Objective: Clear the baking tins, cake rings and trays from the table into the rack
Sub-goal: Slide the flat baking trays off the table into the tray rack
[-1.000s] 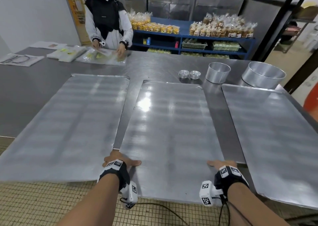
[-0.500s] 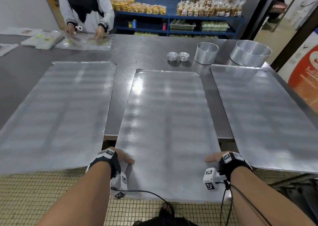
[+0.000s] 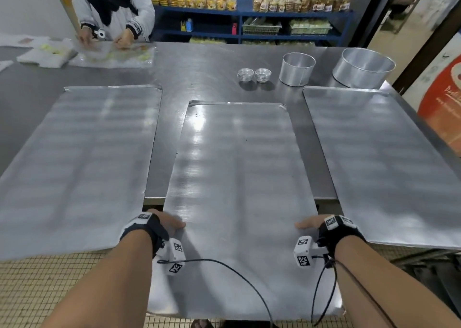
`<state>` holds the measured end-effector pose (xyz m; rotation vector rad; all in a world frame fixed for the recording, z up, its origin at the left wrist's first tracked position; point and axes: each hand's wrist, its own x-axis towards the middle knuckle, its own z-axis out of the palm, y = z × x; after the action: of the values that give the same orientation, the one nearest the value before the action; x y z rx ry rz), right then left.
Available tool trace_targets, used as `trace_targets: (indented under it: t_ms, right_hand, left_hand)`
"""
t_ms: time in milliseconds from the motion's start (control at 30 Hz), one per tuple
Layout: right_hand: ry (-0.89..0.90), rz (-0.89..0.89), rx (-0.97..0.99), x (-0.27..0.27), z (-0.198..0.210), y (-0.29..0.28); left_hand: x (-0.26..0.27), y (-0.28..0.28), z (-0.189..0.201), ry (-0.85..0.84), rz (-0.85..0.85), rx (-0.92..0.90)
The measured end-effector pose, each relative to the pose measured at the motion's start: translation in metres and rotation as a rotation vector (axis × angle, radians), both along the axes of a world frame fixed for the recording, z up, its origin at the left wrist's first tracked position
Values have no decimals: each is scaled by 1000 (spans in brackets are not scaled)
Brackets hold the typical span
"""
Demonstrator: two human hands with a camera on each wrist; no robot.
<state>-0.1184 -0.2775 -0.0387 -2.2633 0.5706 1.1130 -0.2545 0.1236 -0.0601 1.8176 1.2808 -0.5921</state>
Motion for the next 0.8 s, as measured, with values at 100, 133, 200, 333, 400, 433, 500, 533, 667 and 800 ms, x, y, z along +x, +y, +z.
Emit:
trace_targets:
  t_ms: [100, 133, 200, 333, 400, 433, 500, 533, 667, 800]
  right_hand:
    - [-113, -66, -29, 0, 12, 4]
    - [-199, -97, -15, -1, 13, 7]
    - [-286, -173, 18, -4, 11, 17]
    - [-351, -268, 75, 15, -46, 5]
    - [-320, -276, 46, 13, -30, 13]
    - [-288, -264, 32, 8, -10, 21]
    - [-231, -251, 30, 10, 7, 25]
    - [-224, -238, 35, 13, 9, 24]
    - [-302, -242, 43, 20, 7, 31]
    - [-278, -277, -9, 27, 5, 40]
  left_hand:
    - [5, 15, -27, -122, 120, -76]
    - [11, 16, -32, -176, 145, -50]
    - [19, 6, -21, -183, 91, 56]
    - [29, -11, 1, -109, 82, 153]
    - [30, -8, -4, -100, 74, 137]
    - [31, -4, -10, -85, 34, 137]
    - [31, -1, -8, -65, -24, 154]
    - [31, -2, -3, -55, -56, 166]
    - [36, -2, 1, -77, -170, 159]
    - [44, 4, -8, -28, 87, 143]
